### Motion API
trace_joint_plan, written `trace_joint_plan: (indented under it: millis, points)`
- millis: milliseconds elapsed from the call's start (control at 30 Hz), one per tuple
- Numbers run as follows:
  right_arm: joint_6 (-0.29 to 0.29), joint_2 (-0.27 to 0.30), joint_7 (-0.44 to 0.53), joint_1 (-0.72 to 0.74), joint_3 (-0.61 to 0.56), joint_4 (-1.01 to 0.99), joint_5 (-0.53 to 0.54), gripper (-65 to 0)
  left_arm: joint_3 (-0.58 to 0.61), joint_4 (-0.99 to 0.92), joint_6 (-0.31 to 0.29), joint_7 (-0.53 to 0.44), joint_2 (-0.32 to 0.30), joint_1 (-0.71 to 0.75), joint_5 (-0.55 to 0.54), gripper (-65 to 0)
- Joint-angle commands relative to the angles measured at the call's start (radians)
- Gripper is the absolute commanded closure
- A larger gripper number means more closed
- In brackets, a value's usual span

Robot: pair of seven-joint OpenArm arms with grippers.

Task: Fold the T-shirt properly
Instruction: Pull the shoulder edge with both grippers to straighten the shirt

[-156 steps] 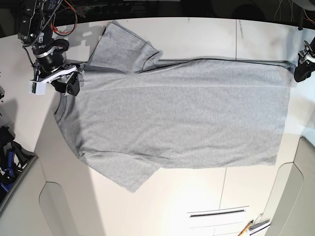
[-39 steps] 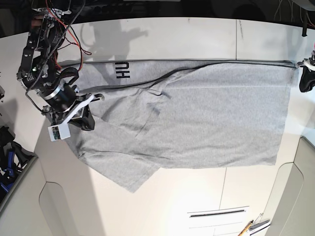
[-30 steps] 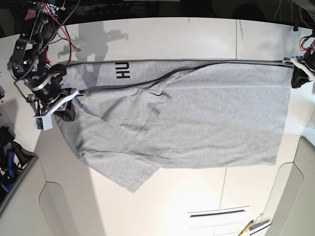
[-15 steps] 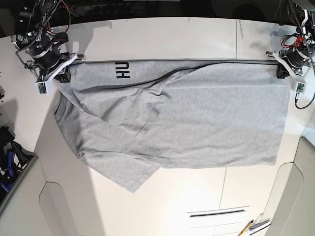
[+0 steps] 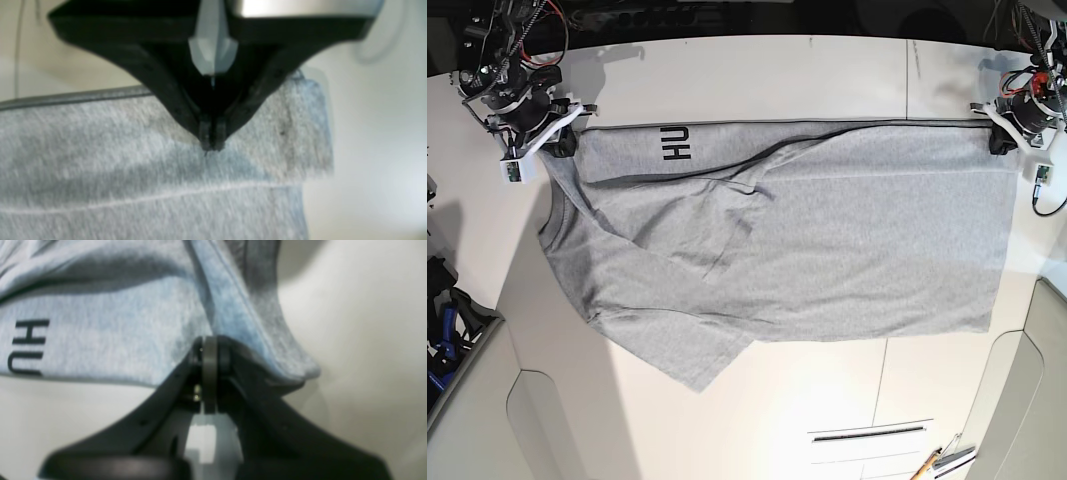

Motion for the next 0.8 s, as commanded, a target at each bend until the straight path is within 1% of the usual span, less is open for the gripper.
trace_joint_plan:
  millis: [0, 67, 133, 233, 300, 400, 467, 567, 600, 700, 767]
  points:
    - [-0.003, 0.011, -0.042, -0.02, 0.002, 0.014, -0.011, 0.0, -0.024, 0.01, -0.004, 0.016, -0.017, 0.018, -0.005, 0.0]
    - [-0.003, 0.016, -0.049, -0.047, 0.002, 0.031, -0.011, 0.0, -0.065, 0.01, -0.013, 0.02, -0.013, 0.042, -0.031, 0.0]
    - [-0.003, 0.018, -0.05, -0.074, 0.002, 0.048, -0.011, 0.0, -0.114, 0.01, -0.045, 0.025, -0.006, 0.065, -0.07, 0.0]
    - [-0.003, 0.018, -0.056, -0.114, 0.003, 0.078, -0.011, 0.0, -0.172, 0.01, -0.094, 0.064, 0.014, 0.083, -0.143, 0.0]
    - [-0.003, 0.018, -0.065, -0.141, 0.003, 0.107, -0.011, 0.0, -0.194, 0.01, -0.122, 0.099, 0.024, 0.094, -0.198, 0.0]
    - [-0.003, 0.018, -0.079, -0.172, 0.004, 0.151, -0.011, 0.0, -0.206, 0.01, -0.143, 0.103, 0.036, 0.117, -0.232, 0.0]
    - [-0.003, 0.017, -0.084, -0.185, 0.004, 0.179, -0.011, 0.0, -0.206, 0.01, -0.151, 0.103, 0.044, 0.123, -0.24, 0.0]
    - [-0.003, 0.018, -0.086, -0.187, 0.004, 0.203, -0.011, 0.0, -0.206, 0.026, -0.208, 0.099, 0.047, 0.122, -0.255, 0.0]
    - [-0.003, 0.018, -0.086, -0.187, 0.004, 0.207, -0.011, 0.0, -0.206, 0.041, -0.219, 0.083, 0.047, 0.122, -0.253, 0.0]
    - [-0.003, 0.018, -0.086, -0.187, 0.004, 0.209, -0.011, 0.0, -0.206, 0.071, -0.219, -0.011, 0.047, 0.109, -0.214, 0.0]
    - [-0.003, 0.018, -0.085, -0.187, 0.004, 0.209, -0.011, 0.0, -0.206, 0.07, -0.219, -0.017, 0.047, 0.072, -0.165, 0.0]
